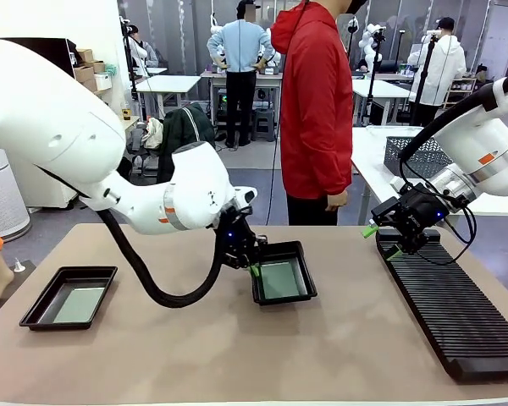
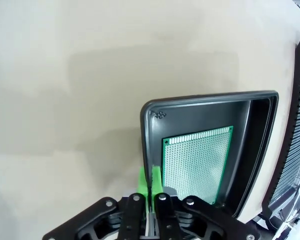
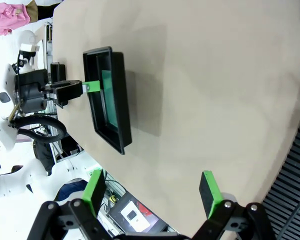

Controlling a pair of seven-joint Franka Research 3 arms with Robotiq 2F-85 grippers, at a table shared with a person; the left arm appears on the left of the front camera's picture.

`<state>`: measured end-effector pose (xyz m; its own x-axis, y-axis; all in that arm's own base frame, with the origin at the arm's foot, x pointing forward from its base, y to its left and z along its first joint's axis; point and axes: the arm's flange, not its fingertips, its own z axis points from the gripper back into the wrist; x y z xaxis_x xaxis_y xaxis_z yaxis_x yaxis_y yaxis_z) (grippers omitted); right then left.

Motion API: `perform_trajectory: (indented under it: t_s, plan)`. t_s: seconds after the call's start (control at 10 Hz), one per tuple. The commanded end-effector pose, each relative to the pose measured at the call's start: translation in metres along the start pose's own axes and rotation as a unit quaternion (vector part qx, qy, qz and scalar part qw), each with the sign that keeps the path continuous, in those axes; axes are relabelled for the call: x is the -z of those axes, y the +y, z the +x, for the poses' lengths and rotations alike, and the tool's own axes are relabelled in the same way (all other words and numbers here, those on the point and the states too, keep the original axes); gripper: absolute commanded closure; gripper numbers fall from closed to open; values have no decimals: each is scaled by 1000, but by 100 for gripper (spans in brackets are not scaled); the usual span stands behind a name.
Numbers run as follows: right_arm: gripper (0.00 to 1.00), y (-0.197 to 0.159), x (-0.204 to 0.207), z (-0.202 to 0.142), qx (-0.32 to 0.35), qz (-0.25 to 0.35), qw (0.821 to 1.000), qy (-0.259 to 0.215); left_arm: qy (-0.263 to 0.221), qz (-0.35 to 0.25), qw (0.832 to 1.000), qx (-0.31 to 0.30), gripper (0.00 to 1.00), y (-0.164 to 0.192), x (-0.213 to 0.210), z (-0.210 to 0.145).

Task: Inspect and transfer BCBs to ESD trays.
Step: Pick up the ESD tray and place it on the left side of the table.

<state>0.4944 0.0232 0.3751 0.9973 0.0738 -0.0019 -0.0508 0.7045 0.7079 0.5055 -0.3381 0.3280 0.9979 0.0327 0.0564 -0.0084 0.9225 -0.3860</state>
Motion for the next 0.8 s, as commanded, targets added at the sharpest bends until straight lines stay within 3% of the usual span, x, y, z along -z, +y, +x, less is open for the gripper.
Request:
perform_trajectory:
  t_s: [0.0, 0.7]
  plan:
    - [0, 3, -1, -1, 9, -7, 1000, -1, 21, 0, 1000, 9, 99, 30, -28, -15]
    - [0, 3, -1, -1, 9, -7, 1000, -1, 66, 42, 996, 42, 99, 133, -86, -53]
